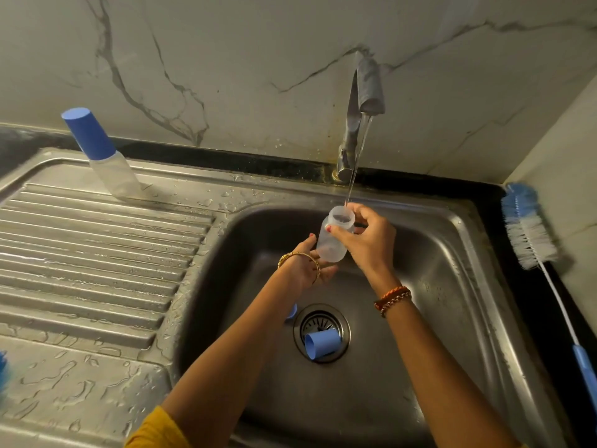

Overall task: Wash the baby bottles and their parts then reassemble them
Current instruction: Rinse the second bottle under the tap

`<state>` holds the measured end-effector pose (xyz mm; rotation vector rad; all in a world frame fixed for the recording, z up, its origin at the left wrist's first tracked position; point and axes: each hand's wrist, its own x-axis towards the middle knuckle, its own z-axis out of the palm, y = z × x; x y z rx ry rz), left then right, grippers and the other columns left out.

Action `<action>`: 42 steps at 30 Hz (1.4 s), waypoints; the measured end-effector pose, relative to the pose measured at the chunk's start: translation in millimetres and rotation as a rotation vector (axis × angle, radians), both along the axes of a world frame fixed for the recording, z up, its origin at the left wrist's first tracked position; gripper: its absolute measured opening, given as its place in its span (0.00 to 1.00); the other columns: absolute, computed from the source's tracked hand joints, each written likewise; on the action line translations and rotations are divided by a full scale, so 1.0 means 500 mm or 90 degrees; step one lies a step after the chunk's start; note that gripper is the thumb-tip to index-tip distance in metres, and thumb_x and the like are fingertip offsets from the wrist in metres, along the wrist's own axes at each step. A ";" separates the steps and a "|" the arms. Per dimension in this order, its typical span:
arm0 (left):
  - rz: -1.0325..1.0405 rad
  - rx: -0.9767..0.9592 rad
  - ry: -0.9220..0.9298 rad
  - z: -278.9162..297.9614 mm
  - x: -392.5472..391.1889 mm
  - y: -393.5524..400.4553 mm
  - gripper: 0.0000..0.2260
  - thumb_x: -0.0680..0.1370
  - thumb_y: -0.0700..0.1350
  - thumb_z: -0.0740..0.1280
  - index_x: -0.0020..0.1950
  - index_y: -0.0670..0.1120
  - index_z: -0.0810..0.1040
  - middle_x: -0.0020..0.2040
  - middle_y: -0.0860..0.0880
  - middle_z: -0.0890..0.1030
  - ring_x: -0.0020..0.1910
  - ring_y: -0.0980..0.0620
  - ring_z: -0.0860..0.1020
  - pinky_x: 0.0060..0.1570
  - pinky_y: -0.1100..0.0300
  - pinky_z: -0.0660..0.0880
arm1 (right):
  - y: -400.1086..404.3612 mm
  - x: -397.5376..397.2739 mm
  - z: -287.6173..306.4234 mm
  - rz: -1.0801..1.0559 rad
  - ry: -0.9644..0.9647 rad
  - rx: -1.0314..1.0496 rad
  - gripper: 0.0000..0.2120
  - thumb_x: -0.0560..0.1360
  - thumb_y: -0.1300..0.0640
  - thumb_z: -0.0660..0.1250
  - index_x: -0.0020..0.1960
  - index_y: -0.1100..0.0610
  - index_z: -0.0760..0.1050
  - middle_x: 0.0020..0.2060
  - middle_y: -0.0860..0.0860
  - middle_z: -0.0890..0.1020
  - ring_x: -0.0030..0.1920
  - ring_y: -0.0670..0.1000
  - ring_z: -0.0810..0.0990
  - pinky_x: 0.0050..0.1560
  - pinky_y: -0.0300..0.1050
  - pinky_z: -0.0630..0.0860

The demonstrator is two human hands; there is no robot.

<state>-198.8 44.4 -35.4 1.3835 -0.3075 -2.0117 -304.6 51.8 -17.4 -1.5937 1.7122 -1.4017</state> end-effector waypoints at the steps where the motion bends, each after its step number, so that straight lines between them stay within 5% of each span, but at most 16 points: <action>1: 0.013 0.000 0.004 -0.001 0.001 -0.001 0.23 0.80 0.55 0.56 0.64 0.37 0.70 0.53 0.41 0.78 0.51 0.45 0.78 0.45 0.58 0.75 | 0.001 0.003 0.001 -0.019 -0.008 -0.036 0.22 0.68 0.57 0.75 0.59 0.61 0.76 0.53 0.54 0.81 0.50 0.47 0.78 0.46 0.37 0.76; 3: 0.036 0.011 0.000 0.000 0.002 -0.002 0.25 0.80 0.55 0.55 0.68 0.38 0.68 0.64 0.41 0.74 0.61 0.45 0.74 0.50 0.58 0.73 | 0.002 0.006 0.002 -0.027 0.019 -0.053 0.22 0.68 0.56 0.75 0.59 0.61 0.76 0.52 0.55 0.81 0.50 0.50 0.80 0.45 0.37 0.76; 8: 0.096 0.033 -0.005 0.001 0.008 -0.012 0.23 0.81 0.51 0.56 0.72 0.39 0.62 0.70 0.40 0.68 0.69 0.44 0.67 0.65 0.54 0.66 | 0.000 0.000 0.007 -0.056 0.021 -0.071 0.21 0.68 0.56 0.75 0.58 0.62 0.77 0.50 0.55 0.82 0.48 0.50 0.80 0.44 0.39 0.77; 12: 0.106 0.025 0.001 0.010 0.007 -0.007 0.23 0.81 0.50 0.56 0.73 0.39 0.61 0.70 0.39 0.67 0.69 0.42 0.67 0.65 0.53 0.66 | -0.004 -0.001 0.009 -0.030 0.058 0.006 0.22 0.67 0.55 0.75 0.58 0.63 0.77 0.51 0.56 0.82 0.49 0.51 0.81 0.45 0.41 0.78; 14: 0.100 0.005 0.021 0.015 0.007 -0.011 0.24 0.81 0.51 0.55 0.73 0.39 0.61 0.72 0.39 0.64 0.71 0.42 0.64 0.68 0.52 0.63 | 0.000 -0.002 0.016 -0.086 -0.001 -0.061 0.21 0.68 0.55 0.75 0.58 0.62 0.77 0.48 0.53 0.82 0.46 0.48 0.80 0.43 0.38 0.78; 18: 0.104 -0.068 0.039 0.026 -0.006 -0.013 0.19 0.78 0.54 0.61 0.63 0.44 0.71 0.62 0.43 0.74 0.59 0.43 0.75 0.54 0.51 0.71 | -0.002 -0.005 0.017 -0.067 -0.142 0.039 0.14 0.68 0.58 0.74 0.52 0.61 0.80 0.41 0.48 0.81 0.41 0.45 0.80 0.38 0.31 0.76; 20: 0.081 -0.214 -0.050 0.023 -0.014 -0.015 0.18 0.77 0.50 0.65 0.65 0.47 0.69 0.65 0.43 0.71 0.60 0.43 0.73 0.51 0.51 0.73 | 0.000 -0.007 0.011 -0.111 -0.371 0.104 0.07 0.70 0.58 0.73 0.46 0.59 0.80 0.37 0.49 0.81 0.38 0.44 0.78 0.36 0.31 0.76; 24: -0.055 -0.736 -0.384 0.030 -0.032 -0.025 0.28 0.69 0.49 0.72 0.66 0.44 0.66 0.64 0.41 0.67 0.57 0.49 0.70 0.51 0.63 0.73 | -0.009 -0.028 0.010 -0.136 -0.931 0.324 0.08 0.72 0.55 0.69 0.43 0.60 0.76 0.33 0.54 0.82 0.35 0.49 0.80 0.44 0.39 0.78; 25: -0.104 -0.822 -0.499 0.033 -0.035 -0.032 0.28 0.69 0.47 0.72 0.66 0.41 0.67 0.63 0.41 0.67 0.56 0.48 0.70 0.50 0.62 0.72 | -0.010 -0.031 0.006 -0.120 -1.005 0.349 0.08 0.73 0.55 0.68 0.44 0.60 0.75 0.33 0.55 0.81 0.35 0.49 0.80 0.46 0.38 0.77; 28: -0.229 -0.972 -0.704 0.044 -0.048 -0.054 0.26 0.72 0.51 0.70 0.63 0.38 0.69 0.58 0.40 0.71 0.51 0.44 0.74 0.44 0.57 0.72 | -0.018 -0.025 -0.027 -0.032 -0.968 0.303 0.08 0.77 0.52 0.61 0.46 0.56 0.75 0.39 0.51 0.79 0.37 0.46 0.78 0.44 0.37 0.76; 30: -0.170 -0.918 -0.671 0.044 -0.052 -0.050 0.28 0.72 0.59 0.64 0.61 0.40 0.70 0.53 0.43 0.72 0.44 0.49 0.73 0.39 0.61 0.68 | -0.015 -0.021 -0.039 0.014 -0.945 0.236 0.12 0.78 0.48 0.58 0.54 0.53 0.74 0.45 0.48 0.79 0.43 0.44 0.80 0.45 0.39 0.79; 32: -0.038 -0.731 -0.530 0.043 -0.055 -0.042 0.26 0.71 0.61 0.61 0.59 0.41 0.71 0.50 0.46 0.74 0.44 0.52 0.74 0.40 0.61 0.70 | -0.019 -0.022 -0.023 0.002 -0.921 0.220 0.16 0.76 0.48 0.63 0.58 0.57 0.73 0.49 0.53 0.79 0.49 0.50 0.80 0.49 0.45 0.79; 35: 0.114 -0.368 -0.272 0.049 -0.062 -0.042 0.15 0.78 0.53 0.60 0.55 0.42 0.72 0.46 0.44 0.76 0.41 0.51 0.74 0.38 0.59 0.72 | -0.033 -0.011 0.038 -0.020 -0.756 0.159 0.02 0.73 0.59 0.67 0.44 0.58 0.75 0.40 0.52 0.78 0.43 0.50 0.78 0.43 0.43 0.76; 39: 0.020 -0.258 -0.220 0.056 -0.029 -0.060 0.09 0.81 0.43 0.55 0.44 0.45 0.73 0.37 0.48 0.73 0.36 0.50 0.72 0.42 0.58 0.78 | -0.046 0.007 0.071 0.085 -0.470 0.098 0.07 0.68 0.65 0.70 0.38 0.56 0.74 0.36 0.48 0.79 0.39 0.44 0.78 0.40 0.38 0.74; 42: -0.092 -0.160 -0.103 0.049 0.006 -0.059 0.10 0.80 0.44 0.56 0.40 0.46 0.70 0.32 0.48 0.75 0.24 0.53 0.75 0.28 0.62 0.76 | -0.070 -0.012 0.085 0.325 -0.265 0.057 0.06 0.61 0.56 0.71 0.35 0.52 0.75 0.33 0.43 0.80 0.41 0.43 0.79 0.43 0.36 0.76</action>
